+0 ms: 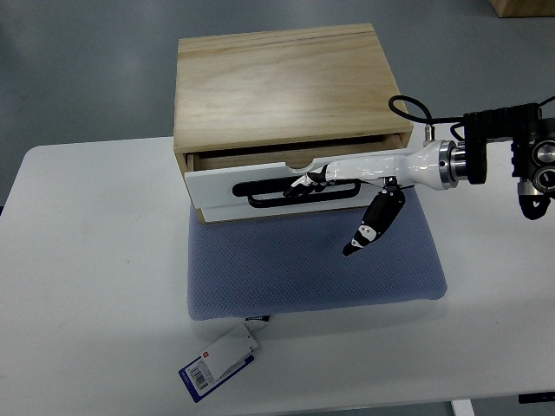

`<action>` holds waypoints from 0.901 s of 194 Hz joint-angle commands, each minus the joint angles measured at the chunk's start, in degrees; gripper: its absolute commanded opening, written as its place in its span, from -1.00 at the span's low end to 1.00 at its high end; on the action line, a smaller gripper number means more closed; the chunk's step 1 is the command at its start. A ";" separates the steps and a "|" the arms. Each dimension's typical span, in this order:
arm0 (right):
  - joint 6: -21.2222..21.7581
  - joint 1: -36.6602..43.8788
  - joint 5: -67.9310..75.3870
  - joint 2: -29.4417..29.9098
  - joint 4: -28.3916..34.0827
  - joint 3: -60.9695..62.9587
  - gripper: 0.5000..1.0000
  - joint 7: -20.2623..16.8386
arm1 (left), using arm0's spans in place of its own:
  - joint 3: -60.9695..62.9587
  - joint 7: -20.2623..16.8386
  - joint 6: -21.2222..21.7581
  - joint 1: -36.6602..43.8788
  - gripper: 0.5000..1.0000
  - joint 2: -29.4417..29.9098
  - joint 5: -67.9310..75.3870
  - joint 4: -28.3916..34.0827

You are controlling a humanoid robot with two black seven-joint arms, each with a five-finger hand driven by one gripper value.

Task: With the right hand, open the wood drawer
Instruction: 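Pull the upper white drawer out toward the robot with the right hand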

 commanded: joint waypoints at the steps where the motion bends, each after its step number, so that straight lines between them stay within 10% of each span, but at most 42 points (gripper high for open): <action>1: 0.00 0.06 0.44 -0.98 0.93 -0.83 0.73 -0.01 | 0.00 0.01 0.00 0.00 1.00 0.00 -0.08 0.00; 175: 0.00 0.58 2.37 -3.45 2.25 -1.63 0.73 -0.01 | 0.00 0.01 0.00 0.00 1.00 0.00 0.01 0.00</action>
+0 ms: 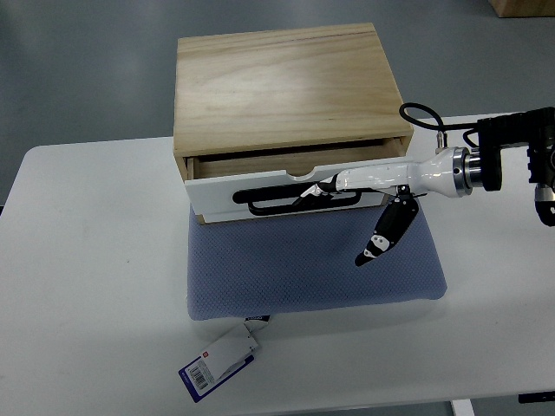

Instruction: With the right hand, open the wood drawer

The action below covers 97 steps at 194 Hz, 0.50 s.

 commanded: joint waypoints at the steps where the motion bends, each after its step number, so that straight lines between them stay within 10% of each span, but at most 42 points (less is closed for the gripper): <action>1: 0.00 0.13 0.01 0.06 -0.27 0.00 0.73 -0.03 | 0.00 -0.01 0.00 0.00 1.00 0.00 0.03 0.00; 97: 0.00 0.40 0.01 0.41 -2.20 0.09 0.73 -0.03 | 0.00 -0.01 0.00 0.00 1.00 0.00 -0.05 0.00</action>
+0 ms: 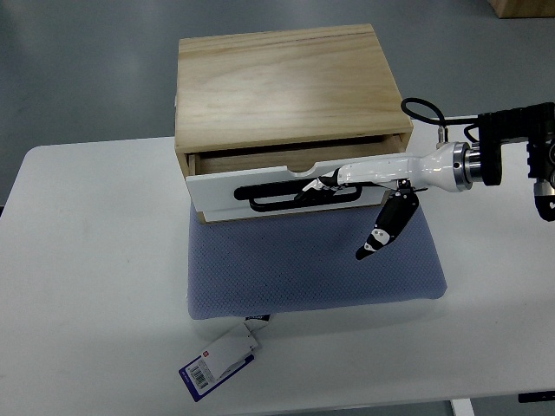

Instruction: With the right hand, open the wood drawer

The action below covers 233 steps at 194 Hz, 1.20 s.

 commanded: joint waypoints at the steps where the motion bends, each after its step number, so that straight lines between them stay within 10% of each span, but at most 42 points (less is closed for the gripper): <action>1: -0.02 0.07 0.03 -0.06 -0.13 0.06 0.73 -0.05 | 0.00 -0.01 0.00 0.00 1.00 0.00 -0.06 0.00; 165: -0.02 9.83 22.79 -13.51 -1.53 1.20 0.73 -0.84 | 0.00 -0.01 0.00 0.00 1.00 0.00 0.03 0.00; 233: -0.02 8.16 50.91 -10.87 -30.35 2.52 0.73 -0.49 | 0.00 -0.01 0.00 0.00 1.00 0.00 -0.06 0.00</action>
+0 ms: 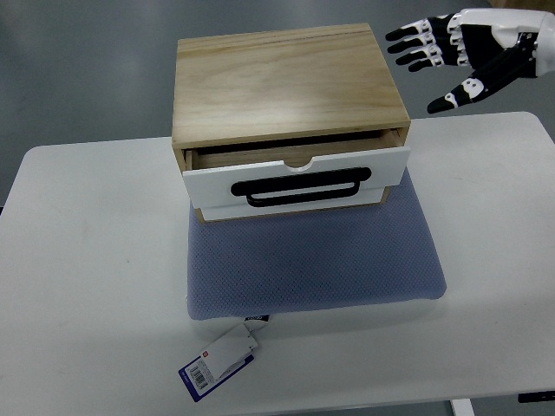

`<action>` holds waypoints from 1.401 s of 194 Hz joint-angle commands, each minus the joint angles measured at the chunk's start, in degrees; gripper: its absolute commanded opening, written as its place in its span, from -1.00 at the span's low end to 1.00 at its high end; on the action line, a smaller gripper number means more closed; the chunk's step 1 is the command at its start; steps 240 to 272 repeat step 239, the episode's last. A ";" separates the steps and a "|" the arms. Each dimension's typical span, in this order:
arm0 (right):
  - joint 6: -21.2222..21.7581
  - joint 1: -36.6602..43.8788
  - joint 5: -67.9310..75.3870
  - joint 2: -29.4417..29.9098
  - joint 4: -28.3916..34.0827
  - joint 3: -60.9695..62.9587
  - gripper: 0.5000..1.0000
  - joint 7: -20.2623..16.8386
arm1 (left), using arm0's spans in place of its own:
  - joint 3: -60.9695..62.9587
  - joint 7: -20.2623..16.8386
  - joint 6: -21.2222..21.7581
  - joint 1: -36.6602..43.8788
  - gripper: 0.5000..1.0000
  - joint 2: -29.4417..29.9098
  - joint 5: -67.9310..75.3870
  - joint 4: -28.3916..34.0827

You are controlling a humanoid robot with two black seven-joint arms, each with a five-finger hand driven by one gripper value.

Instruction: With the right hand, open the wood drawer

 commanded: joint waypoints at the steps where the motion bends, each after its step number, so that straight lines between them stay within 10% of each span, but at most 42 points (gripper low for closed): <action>1: 0.01 -1.14 10.37 2.42 -9.72 0.00 0.73 0.02 | 0.00 0.01 0.02 0.00 1.00 0.00 -0.04 0.00; 38: -0.27 -4.31 26.19 9.80 -22.55 0.00 0.73 0.37 | 0.00 0.01 0.02 0.00 1.00 0.00 0.05 0.00; 68: -12.66 -7.47 32.43 17.88 -30.63 0.09 0.73 2.92 | 0.00 0.01 0.02 0.00 1.00 0.00 0.05 0.00; 114: -18.38 -9.93 35.15 23.60 -35.91 0.26 0.73 5.47 | 0.00 0.01 0.02 0.00 1.00 0.00 -0.04 0.00; 272: -9.15 -13.98 35.33 27.82 -35.91 -0.44 0.74 5.38 | 0.00 0.01 0.02 0.00 1.00 0.00 0.05 0.00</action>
